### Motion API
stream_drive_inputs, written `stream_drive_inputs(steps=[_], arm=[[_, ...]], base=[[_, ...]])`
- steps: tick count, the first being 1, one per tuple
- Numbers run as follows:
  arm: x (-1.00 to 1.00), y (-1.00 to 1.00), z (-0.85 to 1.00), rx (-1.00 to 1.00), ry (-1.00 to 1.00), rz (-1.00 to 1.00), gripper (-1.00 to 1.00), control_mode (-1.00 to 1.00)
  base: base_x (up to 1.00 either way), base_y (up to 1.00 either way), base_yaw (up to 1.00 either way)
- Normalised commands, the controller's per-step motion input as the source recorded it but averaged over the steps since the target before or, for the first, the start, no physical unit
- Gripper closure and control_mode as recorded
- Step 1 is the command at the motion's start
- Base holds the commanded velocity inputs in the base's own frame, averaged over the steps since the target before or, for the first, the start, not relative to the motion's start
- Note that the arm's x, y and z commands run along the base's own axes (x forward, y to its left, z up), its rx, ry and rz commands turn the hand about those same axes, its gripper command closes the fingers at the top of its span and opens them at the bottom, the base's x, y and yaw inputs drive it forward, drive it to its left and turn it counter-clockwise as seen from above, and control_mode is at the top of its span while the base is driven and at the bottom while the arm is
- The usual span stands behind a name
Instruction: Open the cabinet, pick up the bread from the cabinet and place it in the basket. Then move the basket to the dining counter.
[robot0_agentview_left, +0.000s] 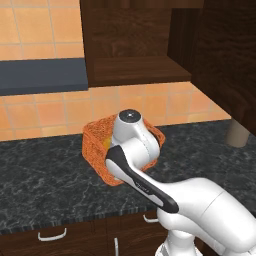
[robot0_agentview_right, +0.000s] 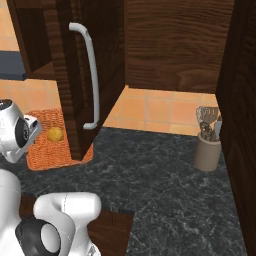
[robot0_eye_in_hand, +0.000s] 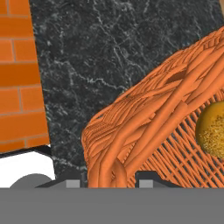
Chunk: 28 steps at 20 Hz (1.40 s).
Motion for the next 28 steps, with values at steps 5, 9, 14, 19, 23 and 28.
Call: stream_drive_inputs(steps=[5, 9, 14, 19, 23, 28], arm=[[0.00, 0.00, 0.00, 0.00, 0.00, 0.00, 1.00, 1.00], [0.00, 0.00, 0.00, 0.00, 0.00, 0.00, 1.00, 1.00], [0.00, 0.00, 0.00, 0.00, 0.00, 0.00, 1.00, 1.00], [0.00, 0.00, 0.00, 0.00, 0.00, 0.00, 1.00, 1.00], [0.00, 0.00, 0.00, 0.00, 0.00, 0.00, 1.00, 1.00], [0.00, 0.00, 0.00, 0.00, 0.00, 0.00, 1.00, 1.00]], base=[[-0.23, 0.05, 0.01], [-0.85, 0.55, 0.23], [-0.24, 0.94, 0.64], [-0.26, 0.99, 0.81], [-0.22, 0.78, 0.92], [-0.01, 0.57, 0.90]])
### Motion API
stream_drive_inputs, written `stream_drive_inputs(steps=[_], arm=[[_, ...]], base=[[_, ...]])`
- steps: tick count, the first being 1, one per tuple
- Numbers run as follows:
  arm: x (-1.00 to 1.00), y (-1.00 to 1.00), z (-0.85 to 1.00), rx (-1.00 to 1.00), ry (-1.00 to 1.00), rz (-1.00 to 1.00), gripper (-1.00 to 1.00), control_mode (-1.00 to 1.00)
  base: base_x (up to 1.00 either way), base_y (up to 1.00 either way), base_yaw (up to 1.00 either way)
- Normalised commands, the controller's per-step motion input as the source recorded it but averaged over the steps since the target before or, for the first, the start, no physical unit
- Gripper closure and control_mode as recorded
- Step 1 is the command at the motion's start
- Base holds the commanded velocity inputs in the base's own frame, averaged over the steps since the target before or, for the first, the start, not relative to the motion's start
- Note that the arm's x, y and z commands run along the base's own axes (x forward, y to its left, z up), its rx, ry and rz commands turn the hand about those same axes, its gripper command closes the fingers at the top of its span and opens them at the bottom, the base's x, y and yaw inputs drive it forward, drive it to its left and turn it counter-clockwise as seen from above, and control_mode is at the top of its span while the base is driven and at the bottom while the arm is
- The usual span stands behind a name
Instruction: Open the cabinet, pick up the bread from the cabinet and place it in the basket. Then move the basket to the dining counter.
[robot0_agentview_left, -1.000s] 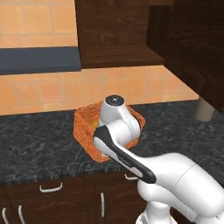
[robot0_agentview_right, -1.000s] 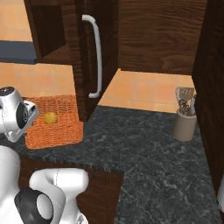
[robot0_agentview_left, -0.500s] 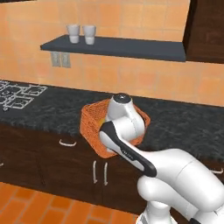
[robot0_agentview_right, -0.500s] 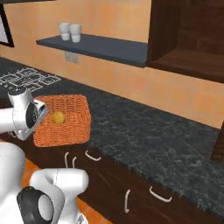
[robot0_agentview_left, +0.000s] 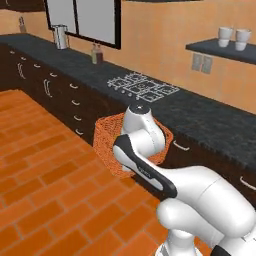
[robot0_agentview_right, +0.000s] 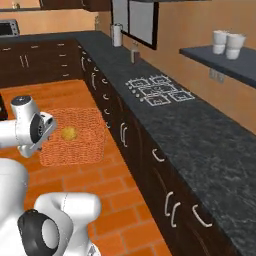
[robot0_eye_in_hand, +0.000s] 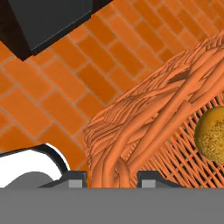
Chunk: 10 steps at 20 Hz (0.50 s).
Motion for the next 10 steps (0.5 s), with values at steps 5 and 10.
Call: stream_drive_inputs(steps=[5, 10], arm=[[0.00, 0.00, 0.00, 0.00, 0.00, 0.00, 1.00, 1.00], [0.00, 0.00, 0.00, 0.00, 0.00, 0.00, 1.00, 1.00]], base=[[0.21, 0.33, 0.84], [-0.02, 0.04, 0.63]])
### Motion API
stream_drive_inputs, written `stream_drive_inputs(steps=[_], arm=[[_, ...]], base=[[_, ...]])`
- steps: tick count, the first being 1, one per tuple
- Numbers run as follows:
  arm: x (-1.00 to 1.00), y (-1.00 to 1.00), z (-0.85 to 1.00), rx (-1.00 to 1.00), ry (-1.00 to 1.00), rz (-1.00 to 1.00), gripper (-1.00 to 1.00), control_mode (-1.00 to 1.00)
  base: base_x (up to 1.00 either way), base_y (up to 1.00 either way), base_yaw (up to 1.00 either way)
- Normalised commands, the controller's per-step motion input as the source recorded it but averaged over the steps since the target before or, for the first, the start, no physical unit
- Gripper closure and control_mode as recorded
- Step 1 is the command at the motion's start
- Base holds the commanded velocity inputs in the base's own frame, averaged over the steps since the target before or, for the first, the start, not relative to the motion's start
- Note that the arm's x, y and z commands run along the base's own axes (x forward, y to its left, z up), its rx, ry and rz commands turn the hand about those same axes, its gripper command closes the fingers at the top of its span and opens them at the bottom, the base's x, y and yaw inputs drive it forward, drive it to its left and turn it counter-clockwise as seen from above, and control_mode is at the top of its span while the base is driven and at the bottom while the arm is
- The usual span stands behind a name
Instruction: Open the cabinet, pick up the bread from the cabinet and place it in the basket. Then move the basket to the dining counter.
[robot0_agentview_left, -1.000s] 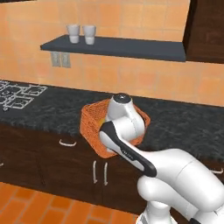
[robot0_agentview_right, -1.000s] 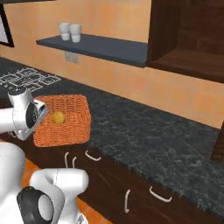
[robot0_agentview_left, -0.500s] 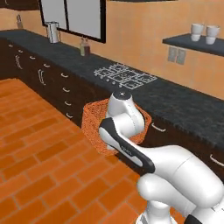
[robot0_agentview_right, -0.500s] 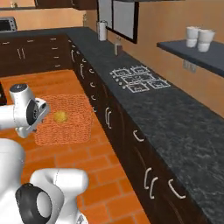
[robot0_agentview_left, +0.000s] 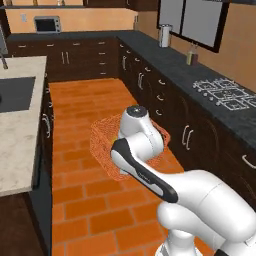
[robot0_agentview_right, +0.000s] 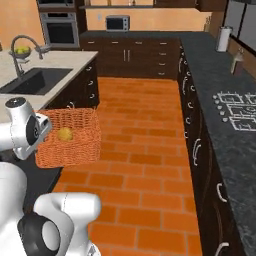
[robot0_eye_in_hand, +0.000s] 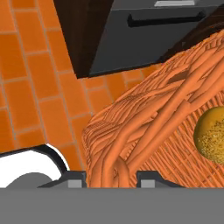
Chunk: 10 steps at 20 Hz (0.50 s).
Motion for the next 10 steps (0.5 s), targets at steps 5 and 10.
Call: stream_drive_inputs(steps=[5, 10], arm=[[0.00, 0.00, 0.00, 0.00, 0.00, 0.00, 1.00, 1.00], [0.00, 0.00, 0.00, 0.00, 0.00, 0.00, 1.00, 1.00]], base=[[0.08, 0.93, 0.15], [0.00, 1.00, 0.01]])
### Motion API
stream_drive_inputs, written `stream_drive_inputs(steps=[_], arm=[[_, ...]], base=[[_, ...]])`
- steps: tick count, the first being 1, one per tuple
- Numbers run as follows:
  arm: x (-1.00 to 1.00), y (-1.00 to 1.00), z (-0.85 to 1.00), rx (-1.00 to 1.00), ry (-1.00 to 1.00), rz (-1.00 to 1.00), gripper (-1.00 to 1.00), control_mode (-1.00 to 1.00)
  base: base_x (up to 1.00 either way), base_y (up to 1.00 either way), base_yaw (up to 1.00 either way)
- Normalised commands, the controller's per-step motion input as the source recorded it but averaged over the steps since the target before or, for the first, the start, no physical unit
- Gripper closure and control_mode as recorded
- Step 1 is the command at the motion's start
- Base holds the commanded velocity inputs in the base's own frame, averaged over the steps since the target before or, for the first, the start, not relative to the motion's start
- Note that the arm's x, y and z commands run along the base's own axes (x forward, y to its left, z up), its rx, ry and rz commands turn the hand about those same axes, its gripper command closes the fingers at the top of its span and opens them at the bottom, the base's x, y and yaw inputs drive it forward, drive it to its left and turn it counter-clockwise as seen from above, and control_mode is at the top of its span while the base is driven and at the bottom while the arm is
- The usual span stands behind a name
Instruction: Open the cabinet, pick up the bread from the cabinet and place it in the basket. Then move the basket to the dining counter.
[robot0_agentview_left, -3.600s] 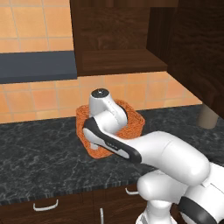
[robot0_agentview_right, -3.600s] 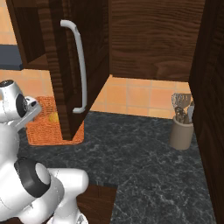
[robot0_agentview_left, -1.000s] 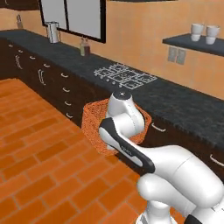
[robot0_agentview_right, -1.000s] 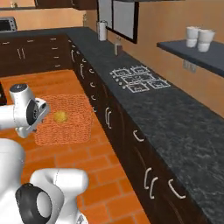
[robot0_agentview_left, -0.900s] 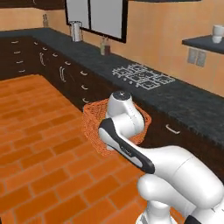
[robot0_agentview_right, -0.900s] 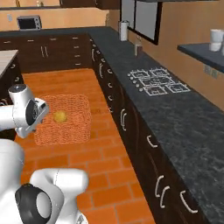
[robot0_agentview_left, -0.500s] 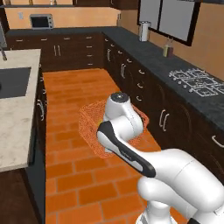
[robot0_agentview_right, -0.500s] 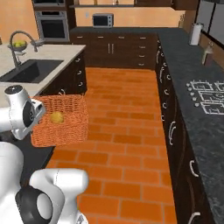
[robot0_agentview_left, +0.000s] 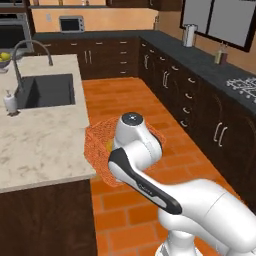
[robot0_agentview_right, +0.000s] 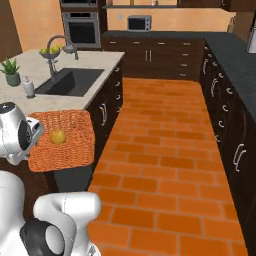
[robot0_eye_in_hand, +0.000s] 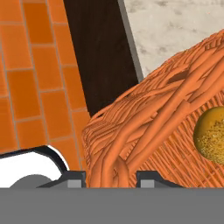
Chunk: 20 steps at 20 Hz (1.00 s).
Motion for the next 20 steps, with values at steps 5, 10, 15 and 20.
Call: stream_drive_inputs(steps=[5, 10, 15, 20], arm=[[0.00, 0.00, 0.00, 0.00, 0.00, 0.00, 1.00, 1.00], [0.00, 0.00, 0.00, 0.00, 0.00, 0.00, 1.00, 1.00], [0.00, 0.00, 0.00, 0.00, 0.00, 0.00, 1.00, 1.00], [0.00, 0.00, 0.00, 0.00, 0.00, 0.00, 1.00, 1.00]], base=[[0.05, 1.00, 0.00], [0.03, 1.00, 0.00], [0.07, 1.00, -0.01], [0.11, 1.00, -0.06]])
